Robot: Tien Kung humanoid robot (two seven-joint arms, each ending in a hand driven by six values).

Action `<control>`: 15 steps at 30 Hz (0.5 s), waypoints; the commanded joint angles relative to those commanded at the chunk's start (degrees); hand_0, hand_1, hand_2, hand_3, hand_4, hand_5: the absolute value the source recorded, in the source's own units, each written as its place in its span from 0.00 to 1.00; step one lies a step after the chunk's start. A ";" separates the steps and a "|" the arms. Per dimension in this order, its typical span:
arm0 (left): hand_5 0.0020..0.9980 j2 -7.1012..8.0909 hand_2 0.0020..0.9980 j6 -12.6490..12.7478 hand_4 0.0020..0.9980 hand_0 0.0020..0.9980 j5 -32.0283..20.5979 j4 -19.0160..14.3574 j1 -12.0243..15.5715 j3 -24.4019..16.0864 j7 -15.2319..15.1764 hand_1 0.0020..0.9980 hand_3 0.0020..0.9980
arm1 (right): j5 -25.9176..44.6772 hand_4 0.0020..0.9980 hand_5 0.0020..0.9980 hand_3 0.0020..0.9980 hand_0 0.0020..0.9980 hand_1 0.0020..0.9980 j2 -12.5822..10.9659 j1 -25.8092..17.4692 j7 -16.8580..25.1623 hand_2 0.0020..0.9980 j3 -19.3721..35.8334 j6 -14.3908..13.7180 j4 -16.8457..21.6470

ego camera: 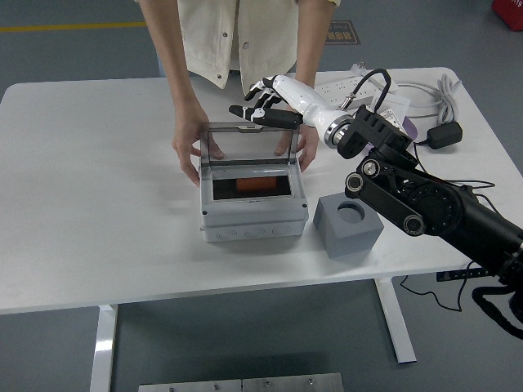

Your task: Fetch the battery,place it into the box,close the lid of the box

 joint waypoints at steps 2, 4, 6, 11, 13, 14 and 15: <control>0.00 -0.01 0.57 -0.01 0.18 0.62 -0.09 0.00 -0.05 0.08 -0.01 0.74 0.52 | 0.43 0.96 0.89 0.68 0.72 0.60 0.11 -0.18 0.01 0.60 -0.99 -0.01 -0.40; 0.00 -0.03 0.57 -0.02 0.18 0.62 -0.02 0.00 -0.06 0.01 0.01 0.74 0.52 | 0.58 0.96 0.89 0.68 0.72 0.60 0.17 -0.43 -0.05 0.60 -1.83 0.04 -0.42; 0.00 -0.07 0.57 -0.03 0.18 0.62 0.01 0.00 -0.06 -0.05 0.02 0.74 0.52 | 0.49 0.96 0.89 0.68 0.72 0.60 0.10 -0.73 -0.21 0.60 -2.45 0.11 0.06; 0.00 -0.10 0.57 0.02 0.18 0.62 -0.38 0.00 -0.05 0.22 -0.04 0.74 0.52 | -0.59 0.96 0.90 0.68 0.72 0.60 -0.73 -1.26 -1.24 0.60 -2.35 0.76 2.79; 0.00 -0.11 0.57 0.05 0.18 0.62 -0.72 0.00 -0.05 0.49 -0.09 0.74 0.52 | -1.37 0.96 0.90 0.68 0.72 0.60 -1.32 -1.50 -2.12 0.60 -1.95 1.27 4.48; 0.00 -0.12 0.57 0.08 0.18 0.62 -0.94 0.00 -0.03 0.66 -0.11 0.74 0.53 | -1.84 0.96 0.90 0.68 0.72 0.60 -1.80 -1.64 -2.78 0.59 -1.73 1.68 5.63; 0.00 -0.12 0.57 0.10 0.18 0.62 -1.14 0.00 -0.01 0.81 -0.14 0.74 0.53 | -2.20 0.96 0.90 0.68 0.72 0.60 -2.21 -1.77 -3.33 0.59 -1.58 2.03 6.71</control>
